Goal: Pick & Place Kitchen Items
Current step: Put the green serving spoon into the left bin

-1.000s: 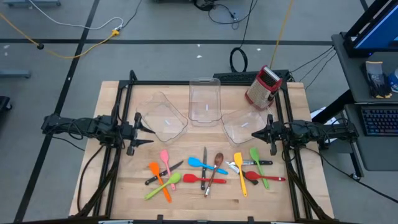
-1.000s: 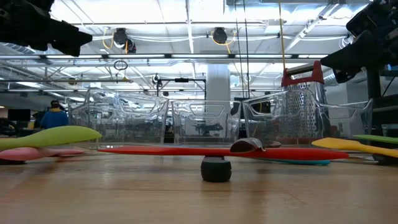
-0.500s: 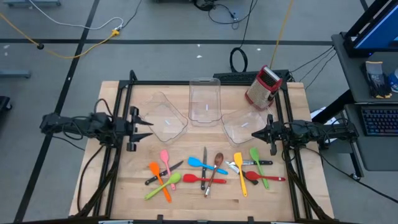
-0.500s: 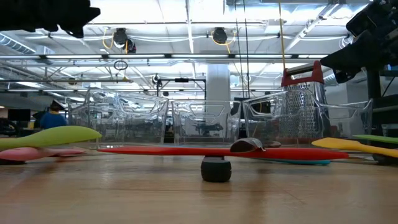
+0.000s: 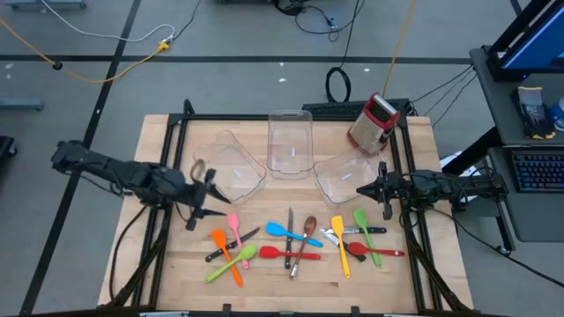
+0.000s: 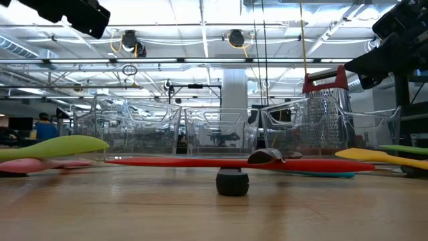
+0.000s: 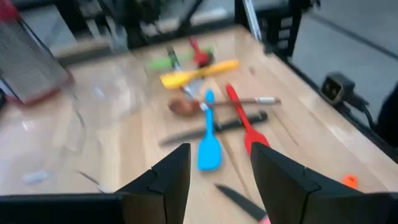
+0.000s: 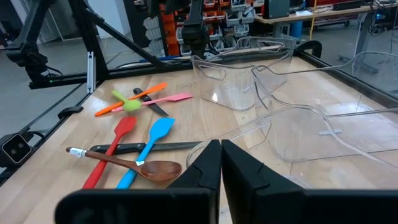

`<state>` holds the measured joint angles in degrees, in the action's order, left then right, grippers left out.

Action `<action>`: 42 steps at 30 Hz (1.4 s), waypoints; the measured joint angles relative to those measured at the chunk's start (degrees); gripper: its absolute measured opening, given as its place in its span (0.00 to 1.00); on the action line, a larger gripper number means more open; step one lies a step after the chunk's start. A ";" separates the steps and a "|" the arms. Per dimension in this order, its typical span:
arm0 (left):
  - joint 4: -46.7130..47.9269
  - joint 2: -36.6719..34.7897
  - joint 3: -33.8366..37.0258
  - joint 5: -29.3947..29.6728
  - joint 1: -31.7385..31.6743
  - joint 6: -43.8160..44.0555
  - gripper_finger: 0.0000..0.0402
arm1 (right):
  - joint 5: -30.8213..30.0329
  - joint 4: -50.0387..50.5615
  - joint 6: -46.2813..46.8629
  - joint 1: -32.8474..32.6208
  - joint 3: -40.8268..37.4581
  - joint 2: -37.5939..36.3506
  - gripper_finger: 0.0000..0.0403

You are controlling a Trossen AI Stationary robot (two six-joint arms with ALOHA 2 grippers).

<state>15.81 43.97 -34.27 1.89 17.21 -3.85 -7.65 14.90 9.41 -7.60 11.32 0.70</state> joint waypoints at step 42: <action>2.72 34.47 -11.42 -1.43 25.36 72.51 0.43 | 0.18 0.00 -0.06 0.01 0.00 0.01 0.02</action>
<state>18.53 78.43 -45.69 0.46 42.57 68.65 -7.46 14.90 9.35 -7.58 11.31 0.71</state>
